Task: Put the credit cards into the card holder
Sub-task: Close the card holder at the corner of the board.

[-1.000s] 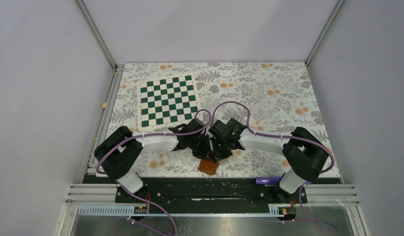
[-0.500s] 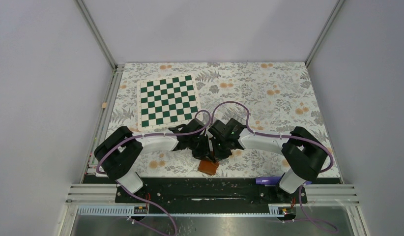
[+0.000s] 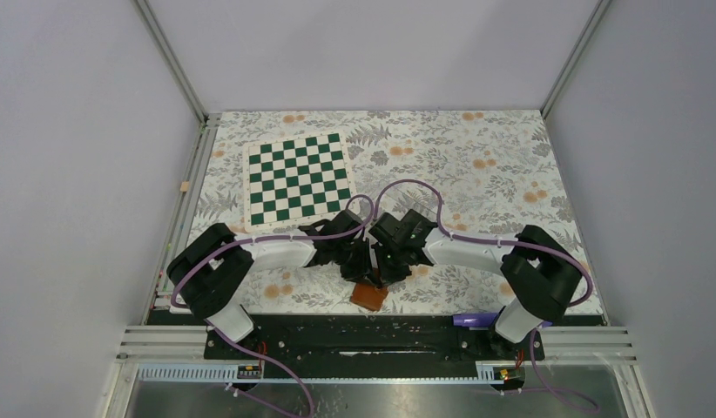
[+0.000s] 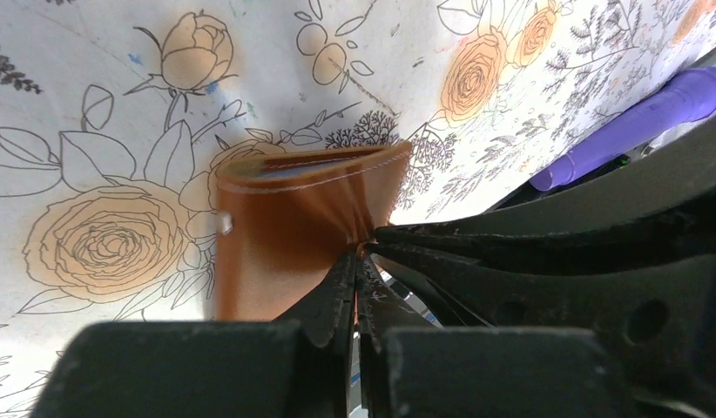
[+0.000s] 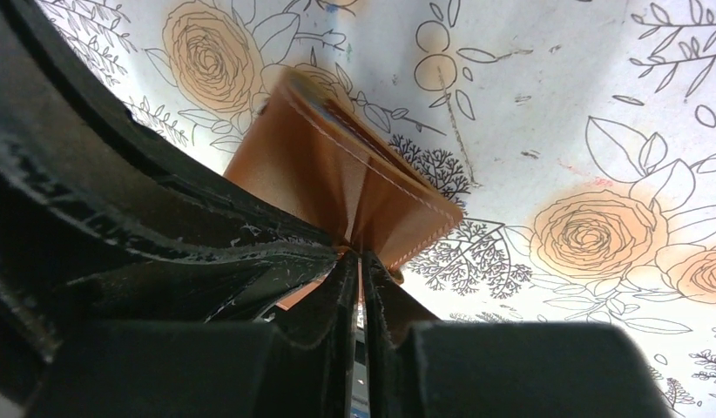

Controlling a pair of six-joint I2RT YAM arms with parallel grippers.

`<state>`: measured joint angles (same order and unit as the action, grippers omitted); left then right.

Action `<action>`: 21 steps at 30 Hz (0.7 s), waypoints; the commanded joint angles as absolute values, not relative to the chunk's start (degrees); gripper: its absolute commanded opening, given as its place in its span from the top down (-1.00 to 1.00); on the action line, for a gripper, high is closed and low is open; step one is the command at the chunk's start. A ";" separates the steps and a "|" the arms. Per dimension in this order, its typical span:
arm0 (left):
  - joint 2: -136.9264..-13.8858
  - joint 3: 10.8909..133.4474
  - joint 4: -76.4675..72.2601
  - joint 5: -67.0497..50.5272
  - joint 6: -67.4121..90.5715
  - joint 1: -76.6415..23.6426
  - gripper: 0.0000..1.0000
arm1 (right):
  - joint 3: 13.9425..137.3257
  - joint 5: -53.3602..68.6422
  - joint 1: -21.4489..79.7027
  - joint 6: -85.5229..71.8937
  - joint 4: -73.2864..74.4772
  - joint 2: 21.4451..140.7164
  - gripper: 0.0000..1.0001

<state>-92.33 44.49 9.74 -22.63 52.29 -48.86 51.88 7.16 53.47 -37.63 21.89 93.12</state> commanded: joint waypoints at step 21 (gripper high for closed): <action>-89.23 45.50 11.77 -22.32 47.82 -49.39 0.86 | 47.54 10.22 54.76 -40.14 16.42 85.67 1.00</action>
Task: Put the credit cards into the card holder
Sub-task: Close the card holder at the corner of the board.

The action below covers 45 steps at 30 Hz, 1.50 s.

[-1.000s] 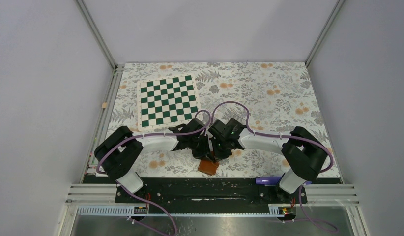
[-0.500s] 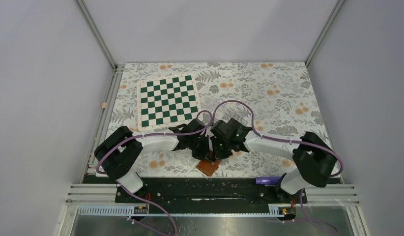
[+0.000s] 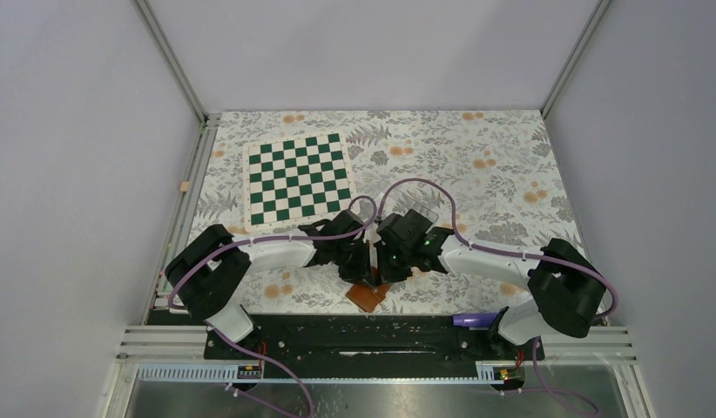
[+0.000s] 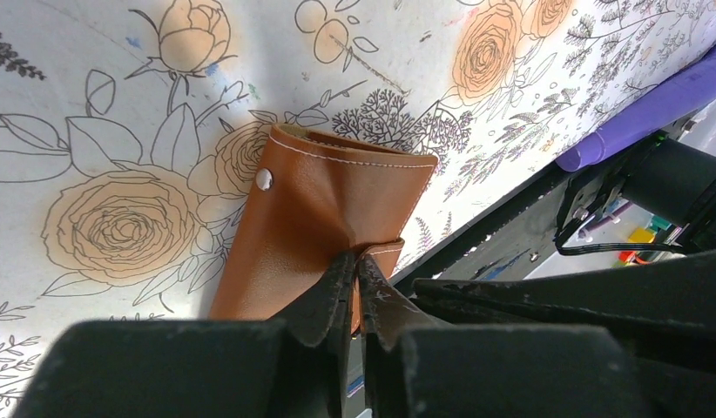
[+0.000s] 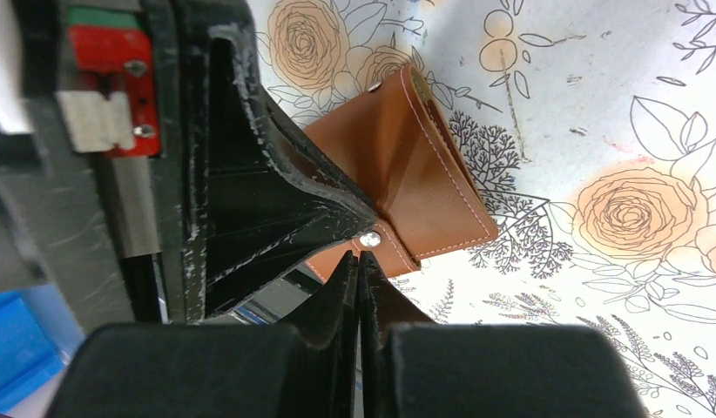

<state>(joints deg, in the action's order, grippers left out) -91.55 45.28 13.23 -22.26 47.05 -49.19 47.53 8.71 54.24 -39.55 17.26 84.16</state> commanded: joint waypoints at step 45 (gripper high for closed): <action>-87.31 37.46 0.43 -32.98 45.62 -43.53 0.54 | 46.84 11.10 50.63 -40.94 18.06 84.73 0.81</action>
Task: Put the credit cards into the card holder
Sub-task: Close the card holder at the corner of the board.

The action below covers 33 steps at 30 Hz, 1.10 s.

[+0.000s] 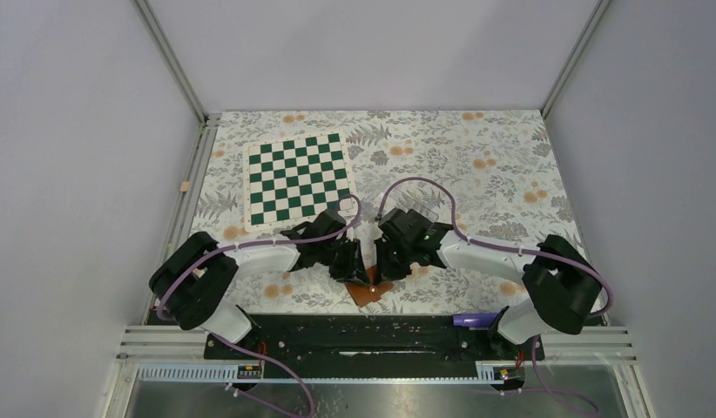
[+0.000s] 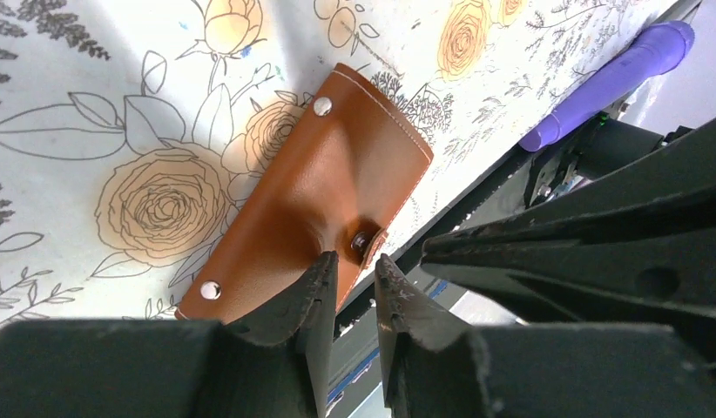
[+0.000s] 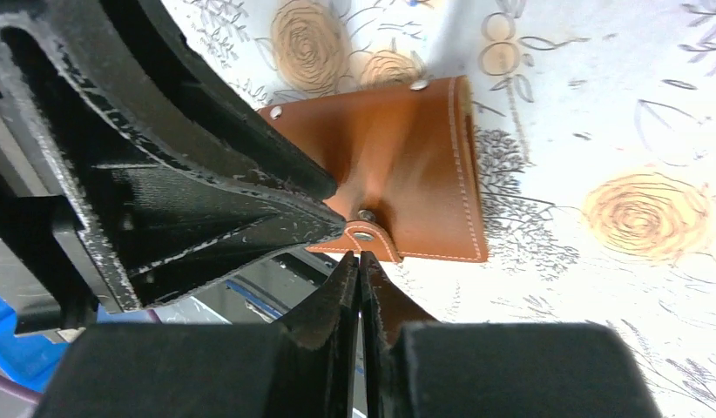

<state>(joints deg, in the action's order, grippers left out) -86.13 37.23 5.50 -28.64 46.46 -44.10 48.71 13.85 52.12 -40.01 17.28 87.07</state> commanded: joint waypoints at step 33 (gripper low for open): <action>-91.57 42.64 6.03 -34.84 40.76 -45.33 1.00 | 48.25 14.63 48.54 -40.98 19.77 92.56 0.84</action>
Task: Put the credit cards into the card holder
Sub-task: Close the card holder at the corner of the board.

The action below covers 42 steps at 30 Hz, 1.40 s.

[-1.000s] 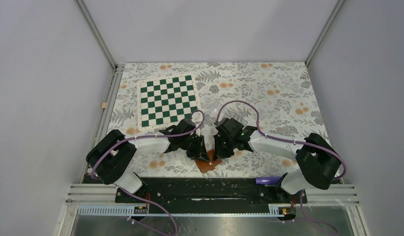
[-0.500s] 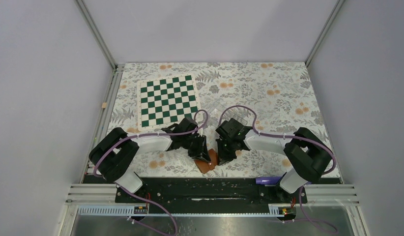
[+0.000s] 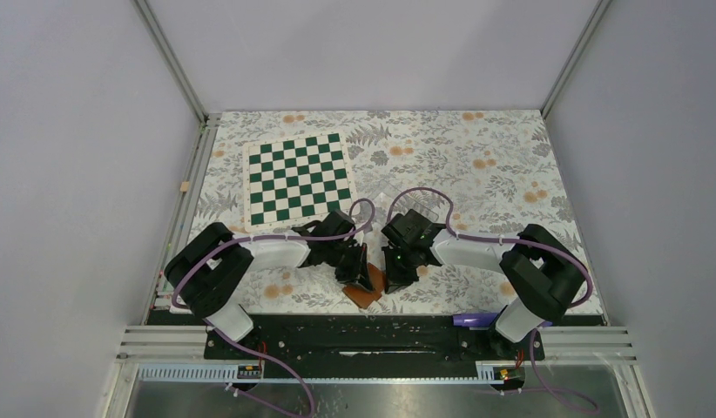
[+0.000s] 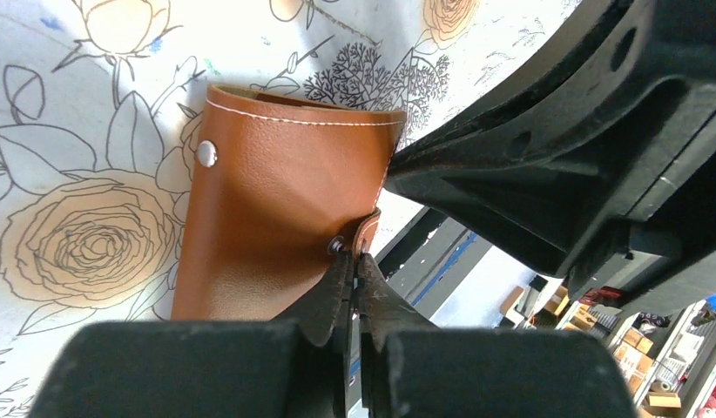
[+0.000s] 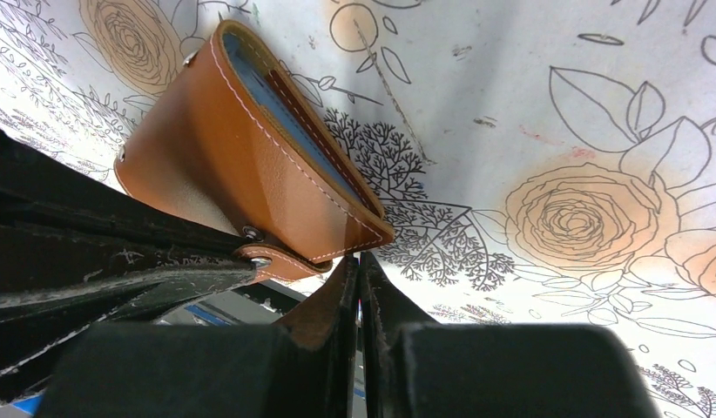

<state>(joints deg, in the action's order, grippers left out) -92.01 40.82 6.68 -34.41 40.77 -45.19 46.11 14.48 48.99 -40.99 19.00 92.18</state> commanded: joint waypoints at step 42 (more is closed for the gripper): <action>-89.05 41.54 8.29 -28.71 41.40 -42.01 0.80 | 54.60 17.41 48.52 -36.12 16.29 99.43 0.96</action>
